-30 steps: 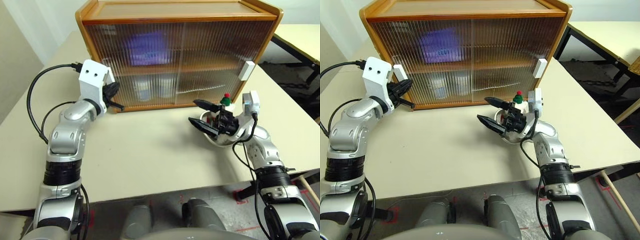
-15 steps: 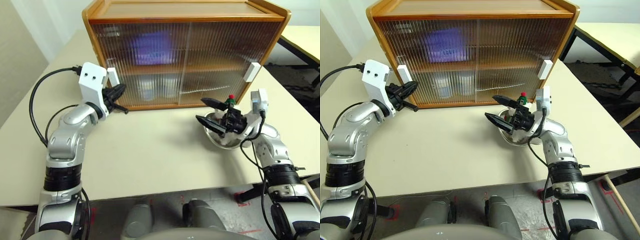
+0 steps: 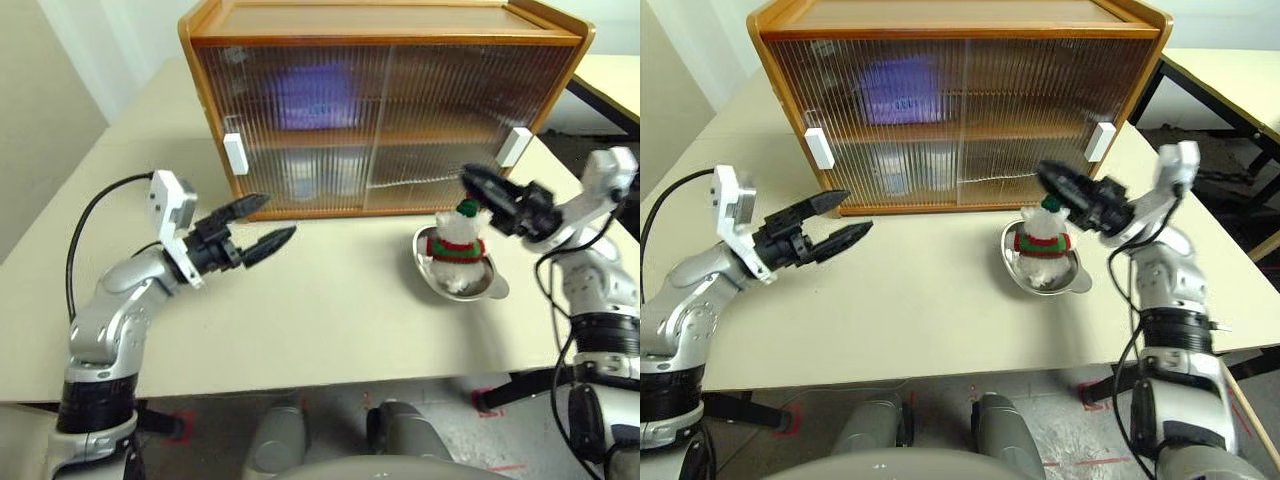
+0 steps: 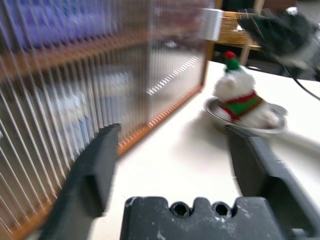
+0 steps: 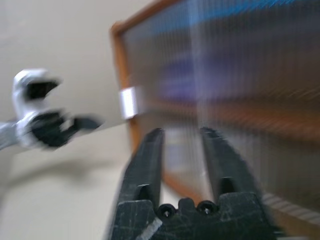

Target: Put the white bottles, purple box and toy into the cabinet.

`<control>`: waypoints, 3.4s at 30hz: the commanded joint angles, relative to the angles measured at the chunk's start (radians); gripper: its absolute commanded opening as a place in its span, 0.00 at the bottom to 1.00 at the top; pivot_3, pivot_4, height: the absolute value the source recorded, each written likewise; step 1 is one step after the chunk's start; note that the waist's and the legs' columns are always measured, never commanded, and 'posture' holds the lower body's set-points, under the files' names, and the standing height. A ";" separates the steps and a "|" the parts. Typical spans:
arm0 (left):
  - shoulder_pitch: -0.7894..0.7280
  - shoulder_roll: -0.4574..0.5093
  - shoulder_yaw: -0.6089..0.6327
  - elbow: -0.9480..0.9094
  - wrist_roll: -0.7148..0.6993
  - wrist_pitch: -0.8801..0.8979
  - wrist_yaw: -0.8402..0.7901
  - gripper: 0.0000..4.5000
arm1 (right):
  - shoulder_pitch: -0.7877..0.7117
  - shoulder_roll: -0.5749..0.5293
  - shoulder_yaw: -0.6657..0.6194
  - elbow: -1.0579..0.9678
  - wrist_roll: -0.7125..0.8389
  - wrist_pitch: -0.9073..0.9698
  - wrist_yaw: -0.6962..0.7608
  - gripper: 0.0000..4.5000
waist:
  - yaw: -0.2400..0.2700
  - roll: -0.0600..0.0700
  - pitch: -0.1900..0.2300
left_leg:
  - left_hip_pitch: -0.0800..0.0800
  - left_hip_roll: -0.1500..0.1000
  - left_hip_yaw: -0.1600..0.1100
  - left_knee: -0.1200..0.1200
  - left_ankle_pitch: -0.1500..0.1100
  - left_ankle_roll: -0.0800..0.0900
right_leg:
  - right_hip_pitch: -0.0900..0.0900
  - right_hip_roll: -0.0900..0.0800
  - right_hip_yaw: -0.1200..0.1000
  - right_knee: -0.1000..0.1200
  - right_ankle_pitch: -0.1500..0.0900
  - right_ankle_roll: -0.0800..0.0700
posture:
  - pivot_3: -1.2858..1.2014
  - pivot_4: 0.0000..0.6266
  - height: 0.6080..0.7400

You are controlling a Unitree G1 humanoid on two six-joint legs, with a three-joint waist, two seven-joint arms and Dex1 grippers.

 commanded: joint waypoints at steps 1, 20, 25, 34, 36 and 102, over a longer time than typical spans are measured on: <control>0.038 0.002 0.020 -0.013 -0.076 -0.022 -0.061 1.00 | -0.038 -0.067 -0.036 0.074 -0.034 0.021 -0.066 0.02 | -0.001 0.000 0.000 | 0.000 0.000 0.000 0.000 0.000 0.000 | 0.000 0.000 0.000 0.000 0.000 0.000 | 0.60 0.00 1.00; 0.106 0.012 -0.118 -0.005 0.039 -0.187 -0.076 1.00 | -0.098 -0.141 -0.059 0.228 -0.228 -0.081 -0.400 0.01 | -0.002 0.000 0.000 | -0.002 0.000 0.001 0.000 0.000 0.001 | 0.000 0.000 0.003 -0.003 0.000 0.001 | 0.60 0.00 1.00; 0.104 0.016 -0.134 0.007 0.052 -0.199 -0.082 1.00 | -0.102 -0.149 -0.067 0.232 -0.237 -0.093 -0.440 0.01 | -0.005 0.001 0.000 | -0.002 0.000 0.001 -0.001 0.000 0.001 | 0.000 0.000 0.003 -0.004 0.000 0.001 | 0.60 0.00 1.00; 0.095 0.022 -0.157 0.023 0.067 -0.204 -0.089 1.00 | -0.086 -0.127 -0.049 0.201 -0.257 -0.057 -0.533 0.01 | -0.006 0.001 -0.001 | -0.002 0.000 0.001 -0.001 0.000 0.001 | 0.000 0.000 0.003 -0.004 0.000 0.001 | 0.59 0.00 1.00; 0.079 0.026 -0.160 0.036 0.072 -0.197 -0.087 1.00 | -0.090 -0.118 -0.040 0.201 -0.260 -0.031 -0.544 0.01 | -0.008 0.001 -0.001 | -0.002 0.000 0.001 -0.001 0.000 0.001 | 0.000 0.000 0.003 -0.004 0.000 0.001 | 0.60 0.00 1.00; 0.082 0.031 -0.196 0.009 0.078 -0.202 -0.037 1.00 | -0.271 0.109 0.120 0.199 -0.272 0.100 -0.375 0.01 | -0.055 0.004 0.000 | 0.002 0.005 0.001 -0.002 0.000 0.001 | -0.002 0.005 0.002 0.002 0.002 -0.003 | 0.61 0.00 1.00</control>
